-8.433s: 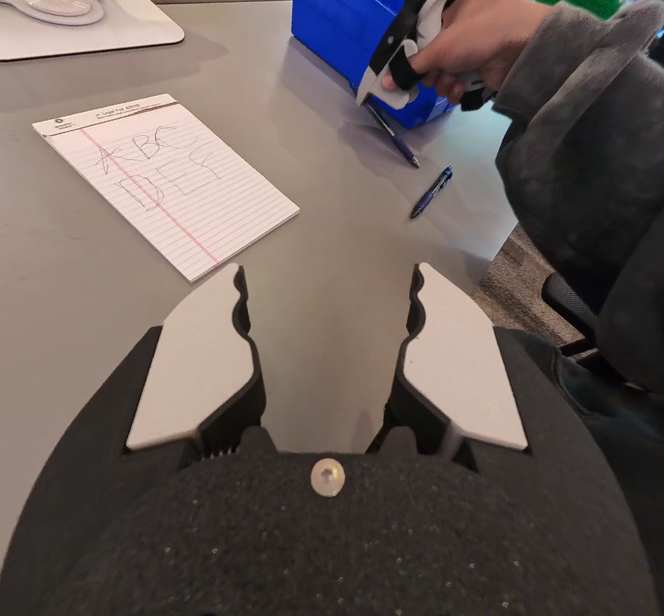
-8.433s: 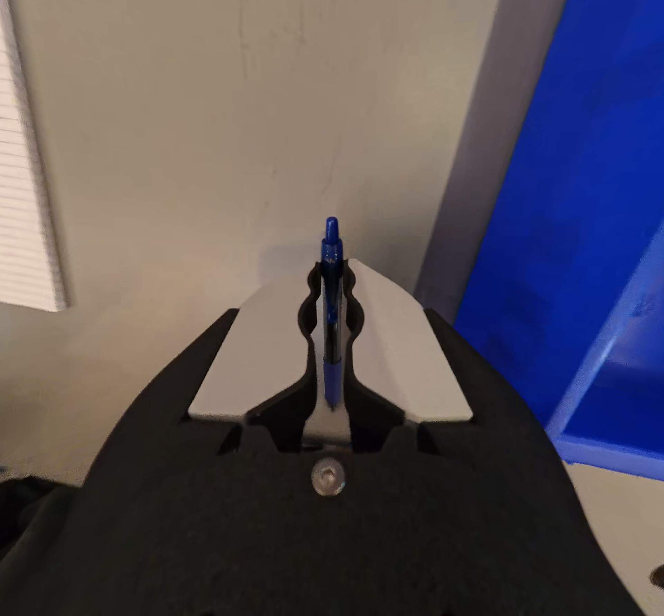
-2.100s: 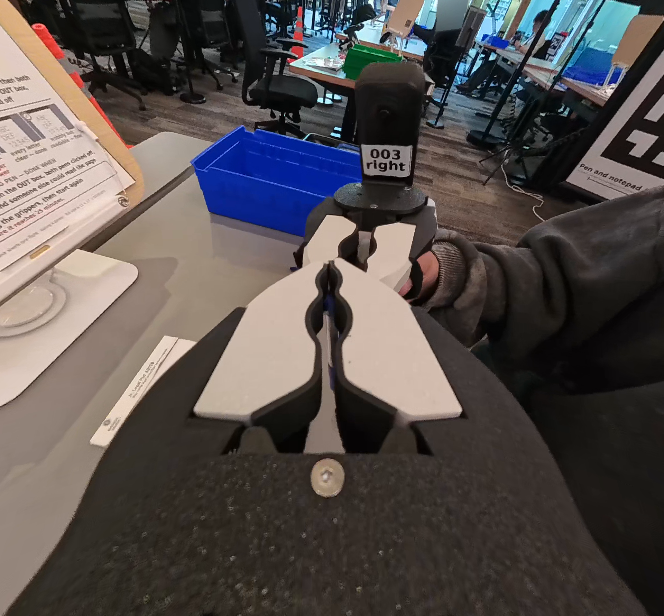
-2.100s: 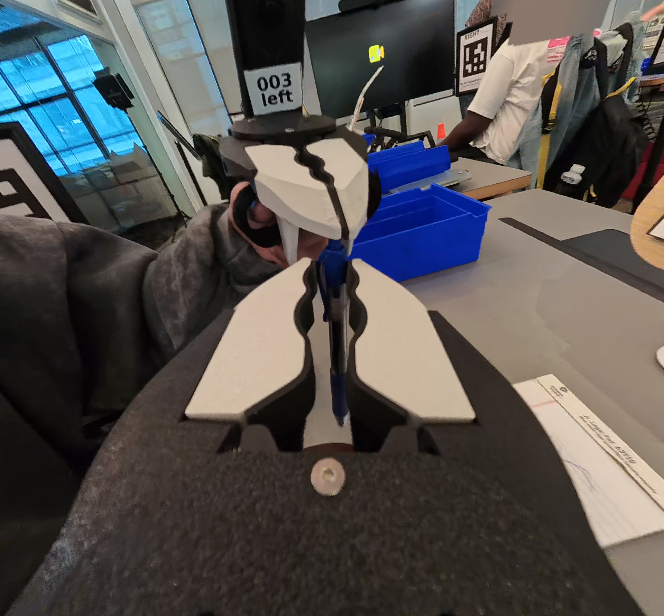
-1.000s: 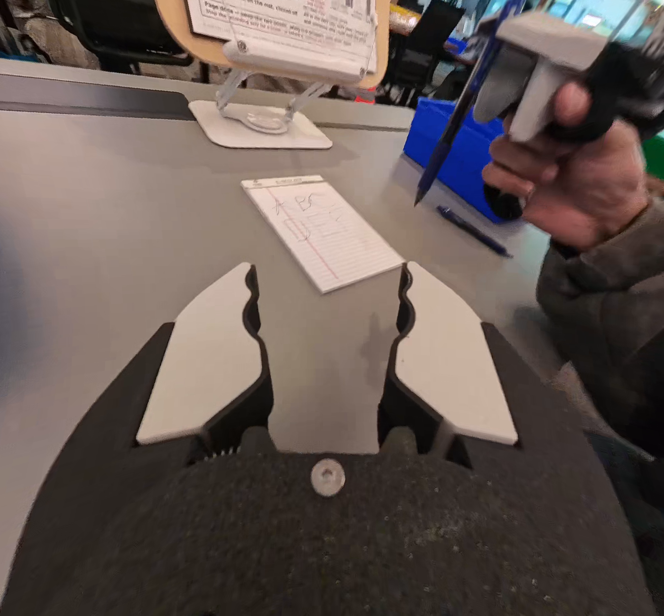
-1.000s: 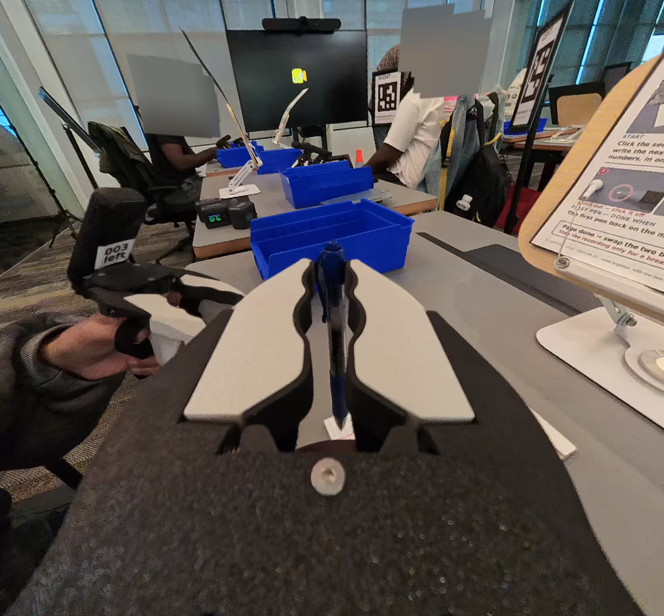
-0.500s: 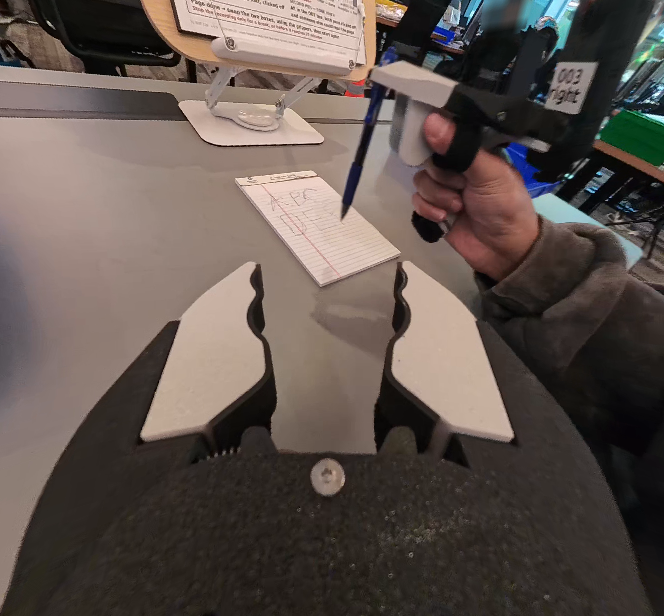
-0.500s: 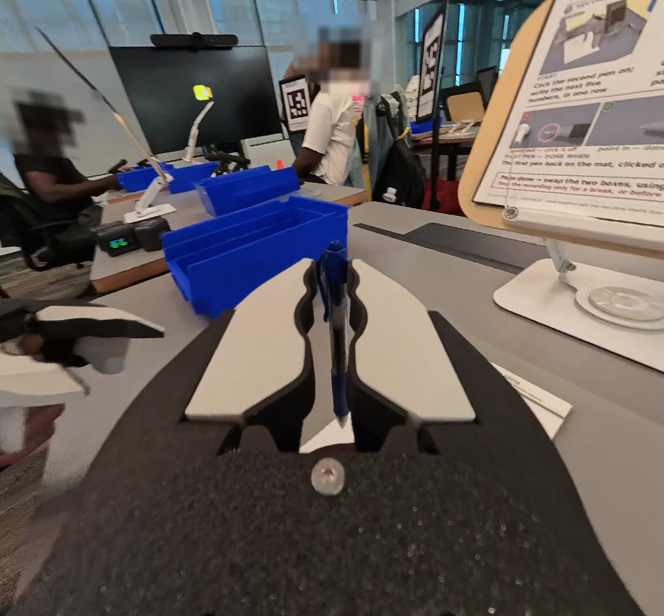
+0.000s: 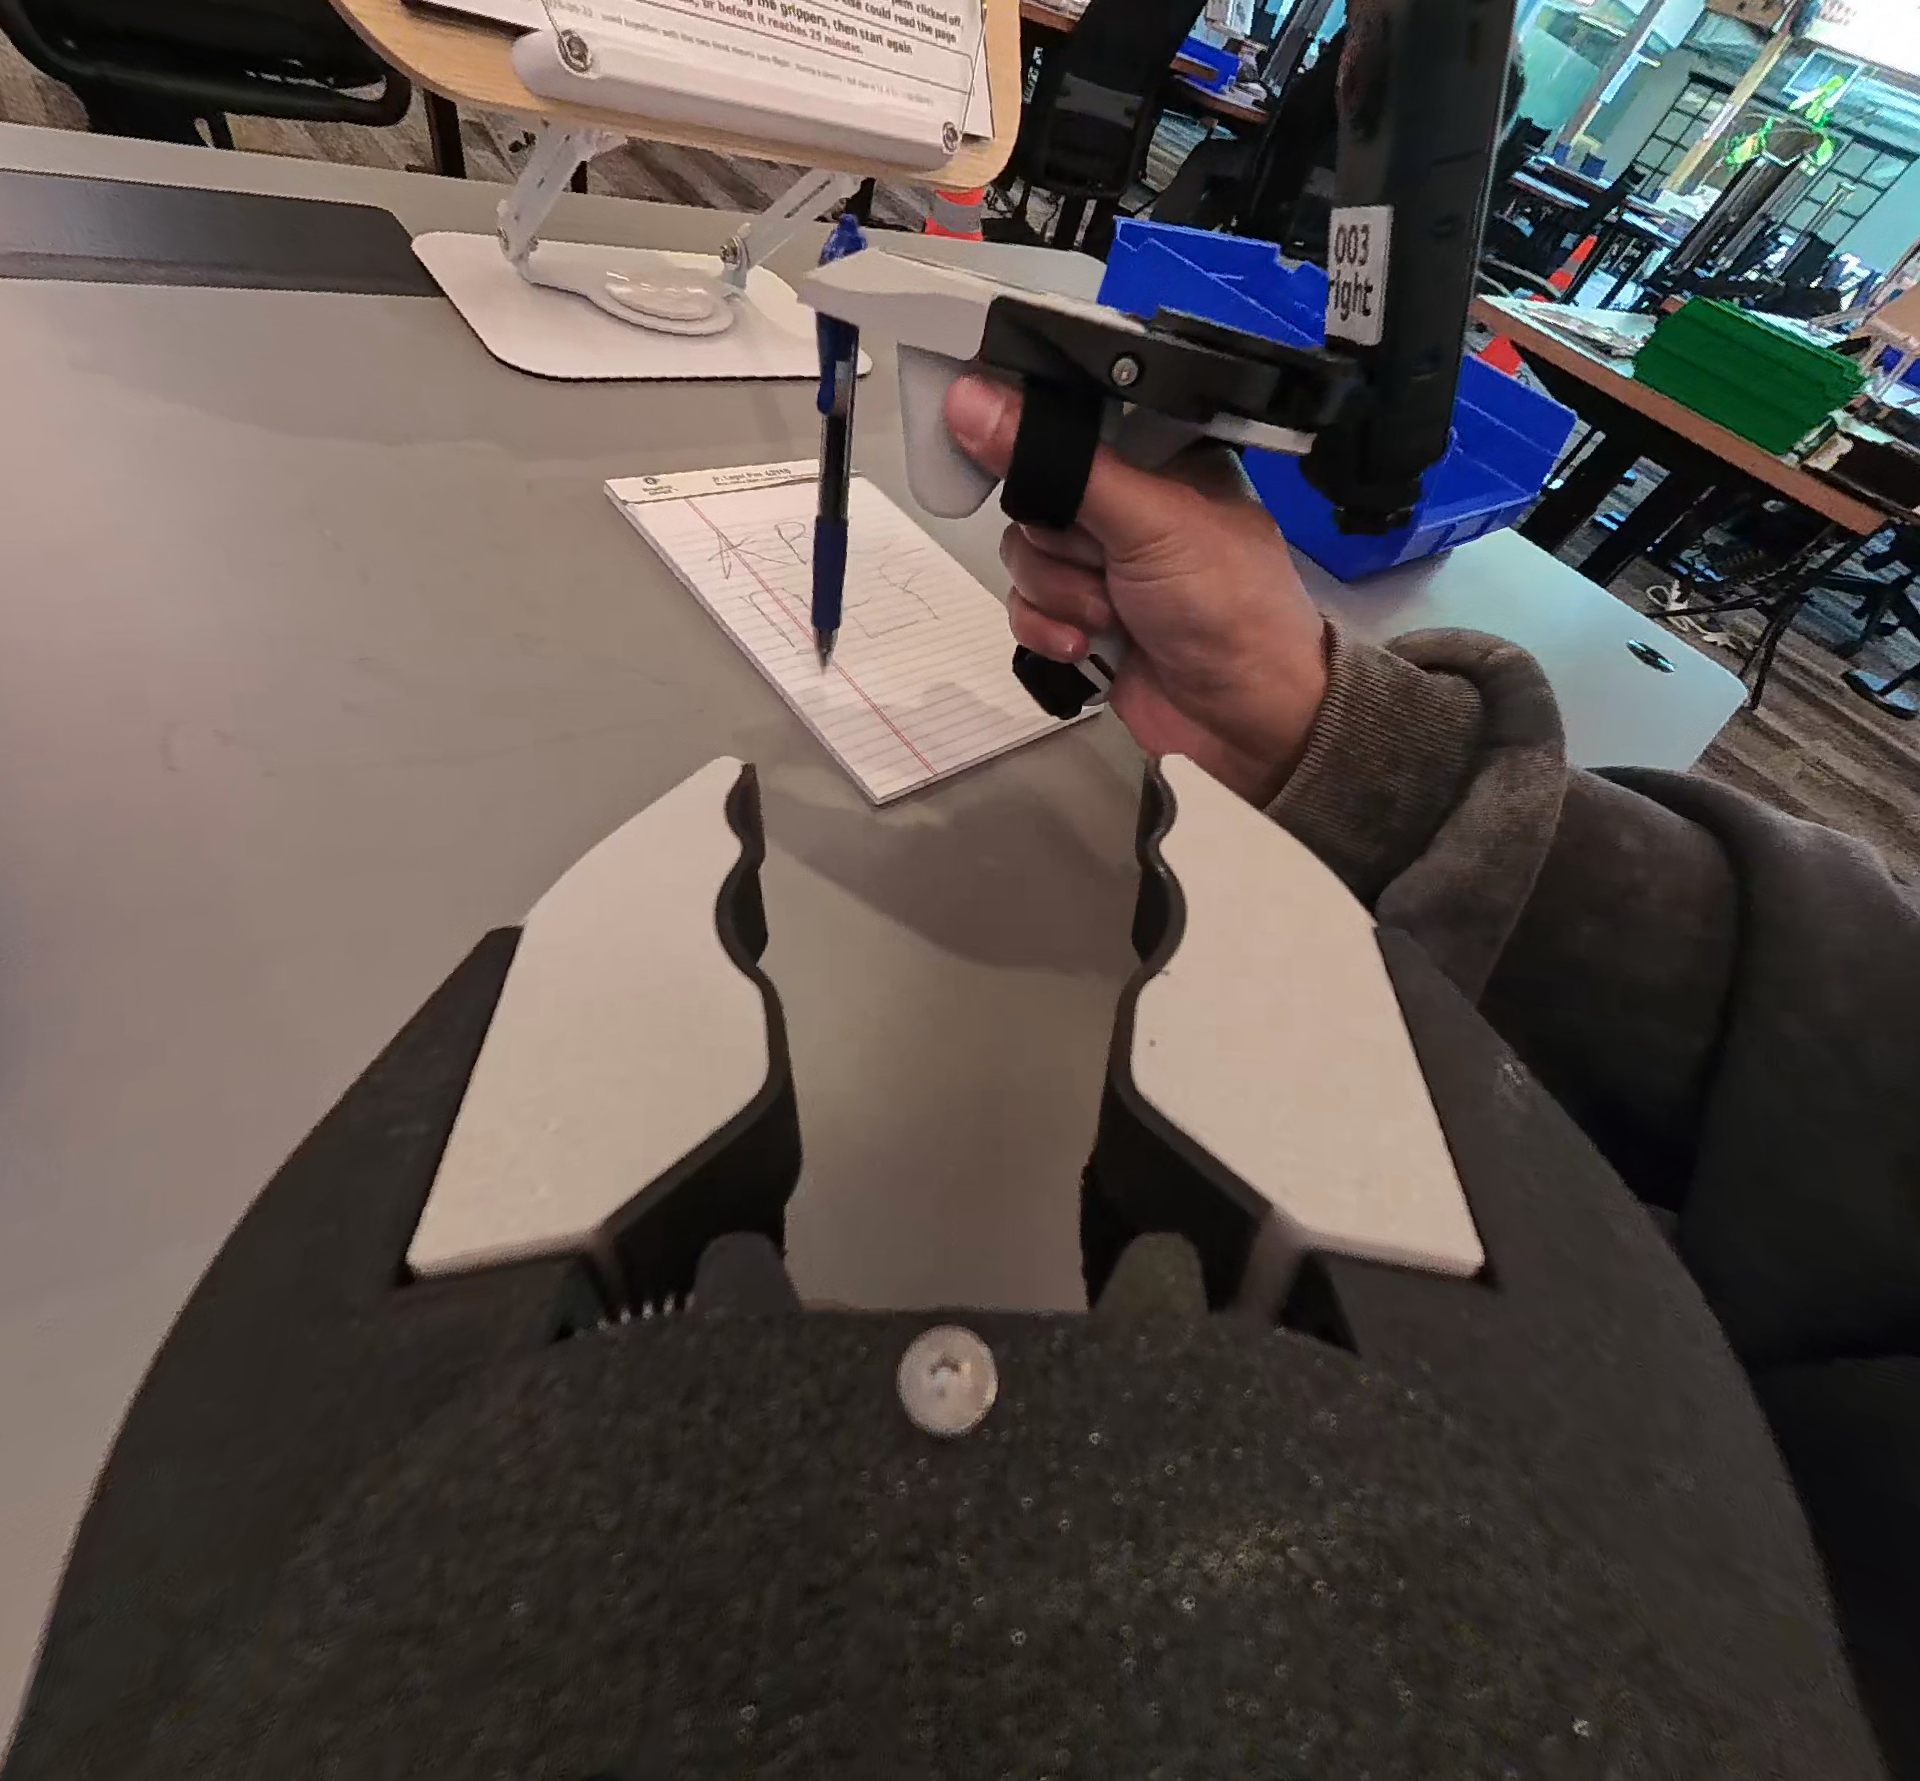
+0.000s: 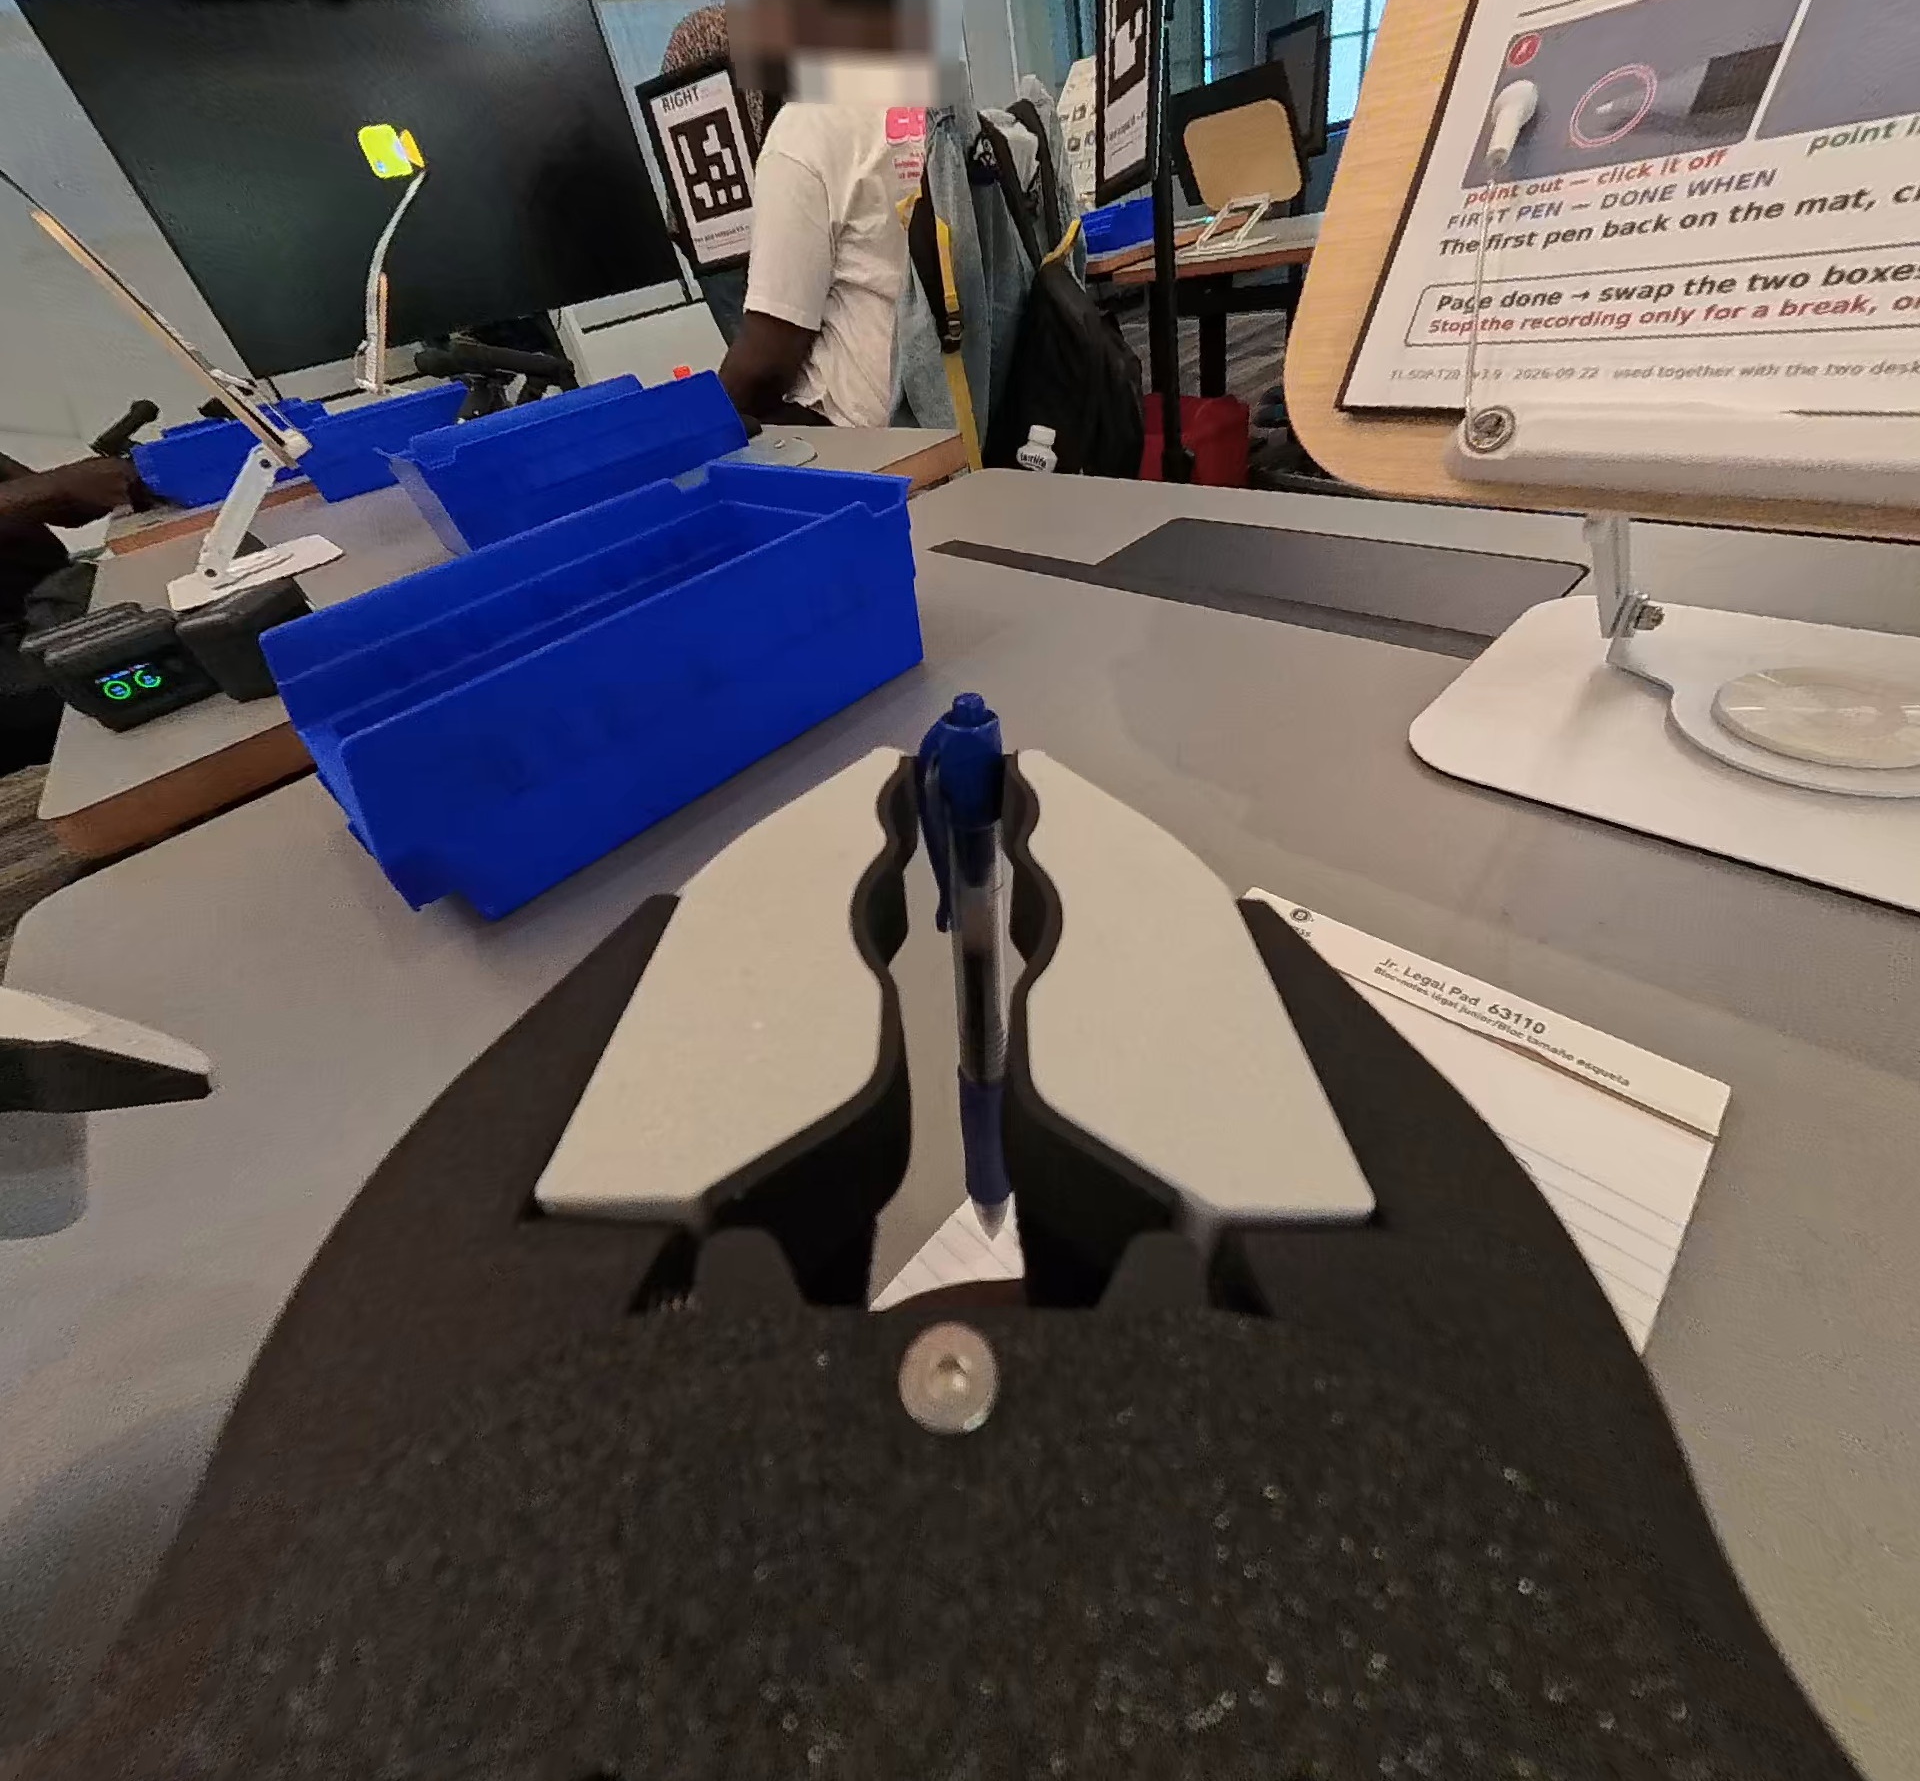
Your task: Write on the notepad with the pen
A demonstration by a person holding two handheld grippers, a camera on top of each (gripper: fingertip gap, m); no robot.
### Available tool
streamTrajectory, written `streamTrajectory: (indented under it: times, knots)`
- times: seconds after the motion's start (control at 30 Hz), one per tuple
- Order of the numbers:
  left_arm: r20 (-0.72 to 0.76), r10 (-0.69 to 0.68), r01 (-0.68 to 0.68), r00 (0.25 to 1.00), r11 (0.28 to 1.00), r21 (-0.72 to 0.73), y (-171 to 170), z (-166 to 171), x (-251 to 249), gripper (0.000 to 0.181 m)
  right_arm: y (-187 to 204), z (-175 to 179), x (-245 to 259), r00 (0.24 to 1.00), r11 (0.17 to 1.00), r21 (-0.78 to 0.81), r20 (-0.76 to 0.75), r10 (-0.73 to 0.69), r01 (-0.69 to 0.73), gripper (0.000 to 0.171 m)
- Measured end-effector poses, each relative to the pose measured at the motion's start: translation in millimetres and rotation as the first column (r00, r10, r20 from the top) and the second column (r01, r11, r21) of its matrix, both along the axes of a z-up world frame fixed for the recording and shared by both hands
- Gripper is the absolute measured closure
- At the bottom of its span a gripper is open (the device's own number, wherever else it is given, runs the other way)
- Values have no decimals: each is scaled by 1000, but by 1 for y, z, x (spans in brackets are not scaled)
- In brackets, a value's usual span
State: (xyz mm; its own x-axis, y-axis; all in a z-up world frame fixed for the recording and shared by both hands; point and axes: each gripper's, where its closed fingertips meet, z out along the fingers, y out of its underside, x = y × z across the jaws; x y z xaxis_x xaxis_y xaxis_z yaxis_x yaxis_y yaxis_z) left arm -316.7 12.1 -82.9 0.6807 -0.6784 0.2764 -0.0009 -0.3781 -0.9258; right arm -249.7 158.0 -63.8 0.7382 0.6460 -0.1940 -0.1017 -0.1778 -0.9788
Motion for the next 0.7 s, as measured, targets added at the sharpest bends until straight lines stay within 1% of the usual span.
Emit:
streamTrajectory:
  times: [0.3,0.7]
  knots:
    - [5,-27,27,1000,1000,-9,-5,1,3,112,4,-5,3,1000,1000,3,22,-17,17,156]
    - [6,-52,52,999,999,-14,-9,1,9,112,-4,-6,5,1000,1000,-6,29,-10,10,156]
